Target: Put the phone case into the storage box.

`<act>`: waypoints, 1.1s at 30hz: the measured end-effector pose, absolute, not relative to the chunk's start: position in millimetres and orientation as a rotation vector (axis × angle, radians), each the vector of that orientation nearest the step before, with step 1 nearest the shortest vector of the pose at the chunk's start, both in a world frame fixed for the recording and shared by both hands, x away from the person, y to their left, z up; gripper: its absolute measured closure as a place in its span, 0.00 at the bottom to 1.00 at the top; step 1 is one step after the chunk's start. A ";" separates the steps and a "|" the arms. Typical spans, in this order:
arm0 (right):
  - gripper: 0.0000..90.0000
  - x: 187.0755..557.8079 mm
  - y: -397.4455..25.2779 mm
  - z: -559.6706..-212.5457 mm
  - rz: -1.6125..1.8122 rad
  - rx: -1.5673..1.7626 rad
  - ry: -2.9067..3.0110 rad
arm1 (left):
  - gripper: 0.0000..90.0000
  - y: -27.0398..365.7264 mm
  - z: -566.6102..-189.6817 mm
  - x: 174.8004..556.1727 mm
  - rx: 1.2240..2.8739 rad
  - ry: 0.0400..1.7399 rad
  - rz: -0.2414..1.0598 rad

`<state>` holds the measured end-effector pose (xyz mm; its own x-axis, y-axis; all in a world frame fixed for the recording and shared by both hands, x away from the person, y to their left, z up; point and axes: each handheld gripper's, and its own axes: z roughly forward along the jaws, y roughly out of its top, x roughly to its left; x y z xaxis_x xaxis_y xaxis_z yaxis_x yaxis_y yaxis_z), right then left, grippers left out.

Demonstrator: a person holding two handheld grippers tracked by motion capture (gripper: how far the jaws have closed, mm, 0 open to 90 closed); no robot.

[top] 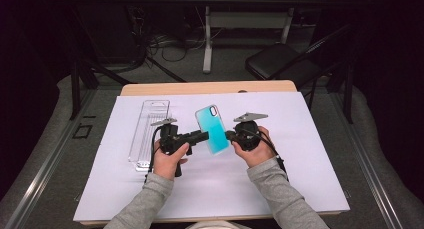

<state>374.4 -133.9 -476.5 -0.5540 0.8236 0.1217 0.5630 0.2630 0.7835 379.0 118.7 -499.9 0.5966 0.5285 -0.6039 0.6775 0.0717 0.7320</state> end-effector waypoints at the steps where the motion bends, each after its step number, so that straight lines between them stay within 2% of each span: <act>1: 0.97 374.3 -133.7 -476.5 1.181 1.273 2.229 | 0.67 118.6 -500.2 379.1 1.581 1.038 -0.154; 12: 0.98 374.4 -133.1 -477.0 1.180 1.269 2.236 | 0.78 119.6 -501.4 378.5 1.569 1.043 -0.166; 33: 0.98 374.8 -131.6 -478.7 1.182 1.270 2.246 | 0.86 121.5 -503.6 378.6 1.537 1.068 -0.215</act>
<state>374.8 -131.6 -478.7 -0.5631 0.8165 0.1275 0.5677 0.2700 0.7777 378.6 121.5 -503.6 0.5626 0.4965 -0.6611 0.7135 0.1124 0.6916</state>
